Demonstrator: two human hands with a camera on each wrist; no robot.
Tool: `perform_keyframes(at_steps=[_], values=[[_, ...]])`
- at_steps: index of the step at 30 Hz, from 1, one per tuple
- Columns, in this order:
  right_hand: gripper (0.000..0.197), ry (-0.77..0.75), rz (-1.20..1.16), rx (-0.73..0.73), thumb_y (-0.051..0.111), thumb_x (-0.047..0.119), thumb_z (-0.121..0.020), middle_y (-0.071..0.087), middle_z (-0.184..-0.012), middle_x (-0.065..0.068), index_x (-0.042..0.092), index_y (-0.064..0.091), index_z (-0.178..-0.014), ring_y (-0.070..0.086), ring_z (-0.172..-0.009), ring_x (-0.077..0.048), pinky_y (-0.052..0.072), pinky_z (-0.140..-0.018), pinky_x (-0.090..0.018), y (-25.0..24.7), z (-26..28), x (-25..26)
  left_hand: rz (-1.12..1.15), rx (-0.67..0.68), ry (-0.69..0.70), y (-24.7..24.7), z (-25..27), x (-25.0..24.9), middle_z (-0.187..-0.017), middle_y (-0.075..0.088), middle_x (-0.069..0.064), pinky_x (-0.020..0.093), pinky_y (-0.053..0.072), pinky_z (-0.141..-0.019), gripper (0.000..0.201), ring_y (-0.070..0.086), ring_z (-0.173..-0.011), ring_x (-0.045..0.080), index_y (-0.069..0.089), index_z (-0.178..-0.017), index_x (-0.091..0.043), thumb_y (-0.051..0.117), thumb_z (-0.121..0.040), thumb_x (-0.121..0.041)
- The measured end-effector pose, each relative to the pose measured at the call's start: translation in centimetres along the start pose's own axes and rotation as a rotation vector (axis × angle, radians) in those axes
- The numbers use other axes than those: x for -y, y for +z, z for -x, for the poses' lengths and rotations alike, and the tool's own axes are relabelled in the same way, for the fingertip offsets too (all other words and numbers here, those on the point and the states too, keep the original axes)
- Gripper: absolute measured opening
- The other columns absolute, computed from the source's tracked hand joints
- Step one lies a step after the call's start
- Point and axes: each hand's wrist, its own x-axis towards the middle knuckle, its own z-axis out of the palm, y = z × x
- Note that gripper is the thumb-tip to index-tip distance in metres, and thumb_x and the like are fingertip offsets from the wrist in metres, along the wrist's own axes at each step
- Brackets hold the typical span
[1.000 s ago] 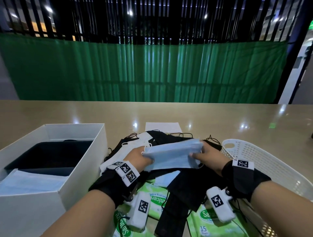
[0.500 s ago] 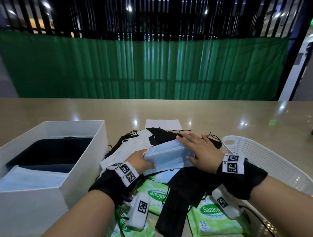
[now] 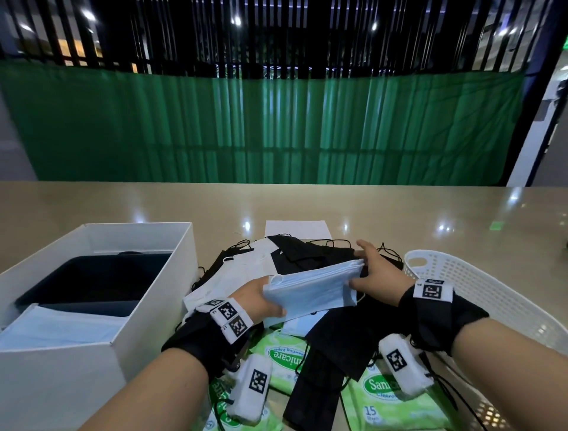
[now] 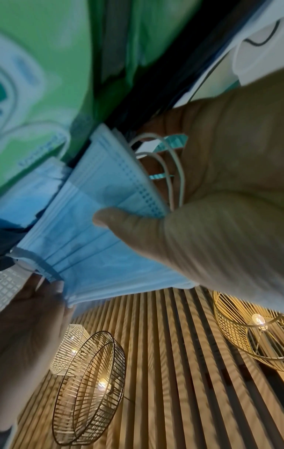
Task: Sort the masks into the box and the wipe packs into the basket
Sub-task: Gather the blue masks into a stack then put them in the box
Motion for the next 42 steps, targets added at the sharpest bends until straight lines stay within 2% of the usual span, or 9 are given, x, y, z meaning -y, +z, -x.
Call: perform_keyframes(at_steps=[2,6,15,21,23,27,32,37,42], values=[[0.065,0.065,-0.1,0.055,0.059,0.011,-0.086,0.052,-0.123,-0.007,0.019,0.026,-0.142,0.058,-0.09,-0.015,0.048,-0.075,-0.019,0.1,0.2,-0.1,0.054,0.018,0.01,0.1,0.0,0.1,-0.094,0.056,-0.006,0.019,0.045,-0.071,0.043,0.056,-0.096,0.016,0.047,-0.103,-0.029,0.076,-0.072,-0.019],[0.046,0.097,-0.13,0.093,0.047,0.002,-0.086,0.056,-0.107,-0.008,0.019,0.034,-0.127,0.057,-0.091,-0.018,0.051,-0.078,-0.028,1.2,0.2,-0.4,0.037,0.067,0.007,0.4,-0.3,0.1,-0.111,0.058,-0.001,0.035,0.048,-0.095,0.065,0.056,-0.106,0.018,0.046,-0.119,-0.026,0.079,-0.063,-0.029],[0.054,0.045,-0.142,0.132,0.046,0.004,-0.092,0.055,-0.124,-0.005,0.018,0.03,-0.141,0.054,-0.104,-0.016,0.047,-0.074,-0.018,1.7,0.1,-0.5,-0.049,-0.072,-0.121,0.3,0.5,-0.5,-0.097,0.055,-0.001,0.019,0.039,-0.072,0.035,0.051,-0.086,0.013,0.053,-0.119,-0.019,0.059,-0.089,-0.037],[0.029,0.011,-0.381,-0.085,0.04,0.009,-0.098,0.061,-0.102,-0.006,0.019,0.041,-0.125,0.059,-0.078,-0.022,0.049,-0.069,-0.033,0.8,-0.1,1.4,0.621,-0.025,-0.143,-2.2,1.8,-2.0,-0.124,0.049,0.006,0.047,0.057,-0.078,0.028,0.057,-0.106,0.029,0.044,-0.121,-0.026,0.053,-0.094,-0.03],[0.021,-0.002,-0.415,-0.132,0.039,0.013,-0.099,0.062,-0.105,-0.012,0.021,0.043,-0.118,0.056,-0.081,-0.023,0.049,-0.076,-0.038,0.5,0.0,2.6,0.769,-0.03,-0.085,-3.4,2.6,-3.1,-0.125,0.051,0.007,0.042,0.06,-0.065,0.031,0.062,-0.103,0.031,0.04,-0.126,-0.037,0.048,-0.097,-0.028],[0.019,-0.082,-0.394,-0.152,0.036,0.023,-0.101,0.055,-0.087,0.001,0.02,0.043,-0.119,0.048,-0.068,-0.015,0.039,-0.057,-0.02,0.0,0.7,5.9,0.786,-0.195,0.006,-6.5,4.6,-5.2,-0.1,0.06,0.002,0.018,0.05,-0.042,0.031,0.067,-0.067,0.019,0.035,-0.126,-0.043,0.04,-0.101,-0.025],[0.037,-0.219,-0.581,-0.006,0.045,0.027,-0.094,0.058,-0.101,-0.028,0.021,0.041,-0.131,0.045,-0.066,-0.02,0.037,-0.062,-0.031,1.2,1.1,10.5,0.524,-0.427,0.007,-12.2,7.4,-5.2,-0.081,0.057,0.005,0.016,0.036,-0.037,0.012,0.051,-0.038,0.006,0.041,-0.112,-0.026,0.037,-0.101,-0.023],[0.034,-0.365,-0.436,0.086,0.047,0.021,-0.097,0.053,-0.088,0.003,0.023,0.046,-0.131,0.052,-0.074,-0.011,0.05,-0.075,-0.029,2.8,1.5,14.6,0.339,-0.567,-0.075,-19.2,12.1,-1.3,-0.077,0.05,0.005,0.019,0.035,-0.043,0.012,0.039,-0.049,0.013,0.055,-0.104,-0.022,0.043,-0.099,-0.024],[0.039,-0.475,-0.203,0.189,0.052,0.027,-0.095,0.049,-0.135,0.009,0.024,0.047,-0.133,0.045,-0.125,-0.005,0.034,-0.105,-0.023,5.5,1.6,17.5,0.361,-0.596,-0.29,-23.4,17.3,4.0,-0.058,0.035,0.007,0.008,0.021,-0.029,0.019,0.031,-0.027,0.004,0.049,-0.082,-0.016,0.042,-0.1,-0.015]])
